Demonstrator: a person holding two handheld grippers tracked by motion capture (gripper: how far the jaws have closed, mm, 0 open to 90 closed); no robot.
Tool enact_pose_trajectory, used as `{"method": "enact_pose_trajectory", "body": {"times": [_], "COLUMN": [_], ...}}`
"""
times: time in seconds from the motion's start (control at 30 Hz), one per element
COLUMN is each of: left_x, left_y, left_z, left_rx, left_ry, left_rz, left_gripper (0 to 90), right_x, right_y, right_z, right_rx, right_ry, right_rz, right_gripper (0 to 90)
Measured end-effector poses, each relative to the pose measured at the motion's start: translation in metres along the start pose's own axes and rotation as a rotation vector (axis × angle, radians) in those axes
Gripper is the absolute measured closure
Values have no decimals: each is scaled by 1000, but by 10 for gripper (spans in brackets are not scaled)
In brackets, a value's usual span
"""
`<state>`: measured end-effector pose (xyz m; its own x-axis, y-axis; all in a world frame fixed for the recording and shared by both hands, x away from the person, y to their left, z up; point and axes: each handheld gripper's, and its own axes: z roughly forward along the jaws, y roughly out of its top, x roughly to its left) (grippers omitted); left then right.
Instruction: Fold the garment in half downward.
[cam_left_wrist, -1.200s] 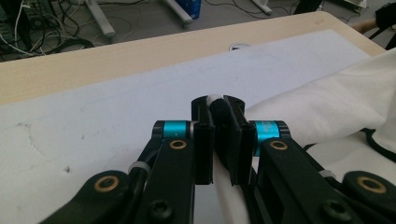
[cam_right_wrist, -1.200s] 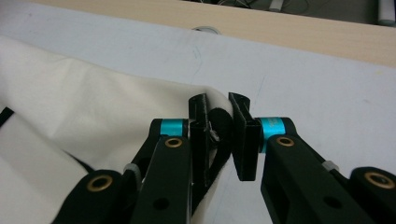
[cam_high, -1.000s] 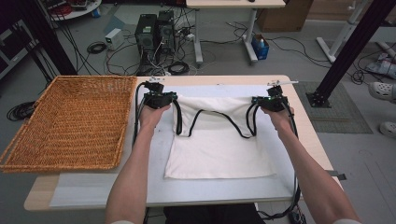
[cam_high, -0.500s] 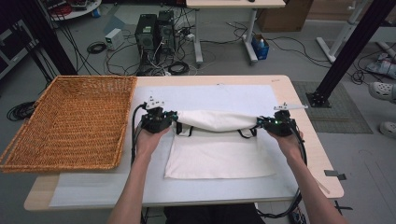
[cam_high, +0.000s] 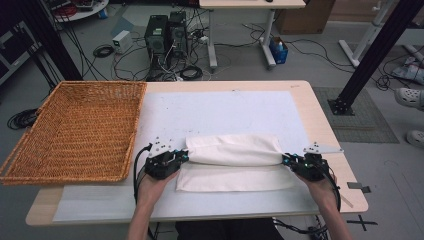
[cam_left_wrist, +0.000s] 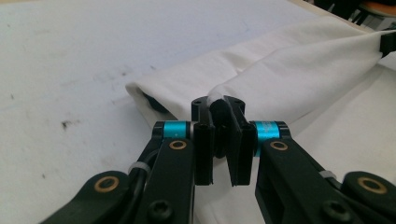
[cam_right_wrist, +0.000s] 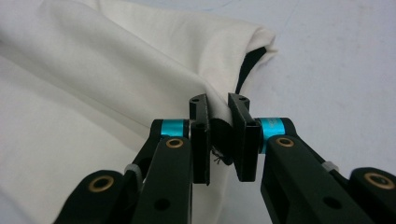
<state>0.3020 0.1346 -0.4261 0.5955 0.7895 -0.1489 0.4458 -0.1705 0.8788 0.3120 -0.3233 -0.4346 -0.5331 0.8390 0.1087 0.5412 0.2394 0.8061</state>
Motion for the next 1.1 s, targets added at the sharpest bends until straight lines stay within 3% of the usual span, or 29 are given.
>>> {"method": "enact_pose_trajectory", "body": {"times": [0.3, 0.63, 0.73, 0.83, 0.93, 1.0, 1.1], "left_x": [-16, -19, -22, -22, -26, -29, -33], "left_y": [-30, -41, -43, -40, -33, -28, -26], "left_z": [-14, -24, -26, -31, -39, -38, -25], "left_rx": [64, 117, 127, 109, 4, -23, 20], "left_ry": [-18, -34, -42, -39, -40, -48, -59], "left_rz": [26, 28, 47, 20, -15, -1, 31], "left_gripper": [823, 823, 820, 755, 646, 628, 607], "right_x": [9, 14, 13, 12, 14, 17, 23], "right_y": [-31, -49, -51, -49, -42, -36, -30], "right_z": [-17, -26, -30, -37, -47, -50, -45], "right_rx": [21, 10, 8, 7, -35, -57, -70], "right_ry": [35, 51, 54, 43, 28, 31, 51], "right_rz": [8, -16, -14, 7, 9, 1, -42], "right_gripper": [820, 810, 746, 666, 631, 630, 630]}}
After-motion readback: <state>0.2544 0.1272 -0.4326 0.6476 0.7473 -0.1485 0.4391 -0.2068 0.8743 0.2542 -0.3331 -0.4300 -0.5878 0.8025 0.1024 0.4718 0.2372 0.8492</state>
